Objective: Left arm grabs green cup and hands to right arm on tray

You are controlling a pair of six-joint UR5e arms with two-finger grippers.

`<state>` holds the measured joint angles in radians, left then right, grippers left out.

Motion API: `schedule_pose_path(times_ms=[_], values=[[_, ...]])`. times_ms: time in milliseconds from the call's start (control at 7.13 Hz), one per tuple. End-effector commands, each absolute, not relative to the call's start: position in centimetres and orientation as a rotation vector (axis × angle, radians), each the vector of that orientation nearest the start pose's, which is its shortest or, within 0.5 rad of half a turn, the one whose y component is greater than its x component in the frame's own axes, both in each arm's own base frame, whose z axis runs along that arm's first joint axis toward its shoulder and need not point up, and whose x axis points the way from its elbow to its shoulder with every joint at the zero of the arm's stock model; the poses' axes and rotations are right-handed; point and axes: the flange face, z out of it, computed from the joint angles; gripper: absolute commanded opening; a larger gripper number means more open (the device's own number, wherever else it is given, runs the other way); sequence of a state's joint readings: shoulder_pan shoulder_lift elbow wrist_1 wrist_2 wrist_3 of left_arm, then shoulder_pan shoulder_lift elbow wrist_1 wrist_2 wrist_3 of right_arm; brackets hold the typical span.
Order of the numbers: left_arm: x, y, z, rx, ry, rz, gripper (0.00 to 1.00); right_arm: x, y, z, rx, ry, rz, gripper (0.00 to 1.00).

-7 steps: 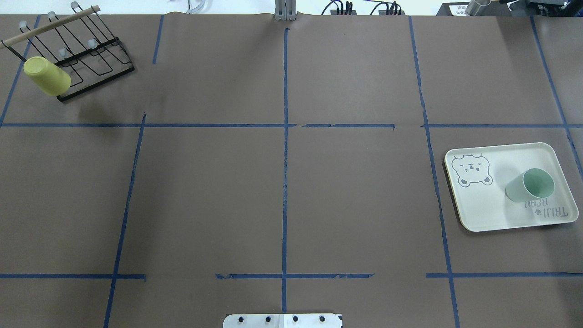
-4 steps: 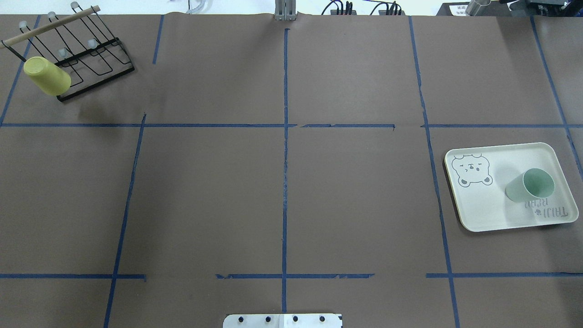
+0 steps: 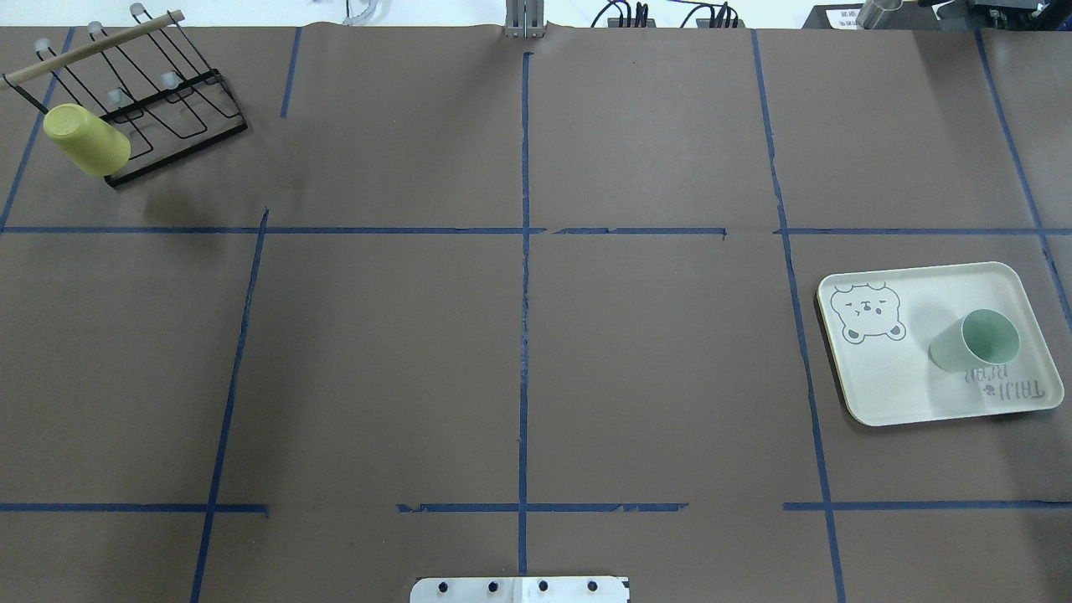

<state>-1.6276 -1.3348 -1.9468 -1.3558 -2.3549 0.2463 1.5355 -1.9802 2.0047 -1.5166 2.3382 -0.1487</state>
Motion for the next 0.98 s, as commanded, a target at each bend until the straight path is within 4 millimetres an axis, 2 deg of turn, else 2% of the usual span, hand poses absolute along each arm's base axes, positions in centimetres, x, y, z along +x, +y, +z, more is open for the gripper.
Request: schedule_pose_path(times_ms=[0, 140, 841], values=[[-8.4, -37.9, 60.0, 0.048, 0.791, 0.154, 1.0, 5.3, -32.8, 60.9, 0.089, -0.766, -0.19, 1.0], [-8.4, -37.7, 60.1, 0.039, 0.794, 0.15, 1.0, 5.3, -32.5, 61.5, 0.043, -0.768, -0.172, 1.0], [-8.4, -37.8, 60.4, 0.03, 0.781, 0.151, 1.0, 5.1, -33.9, 59.4, 0.094, -0.769, -0.205, 1.0]])
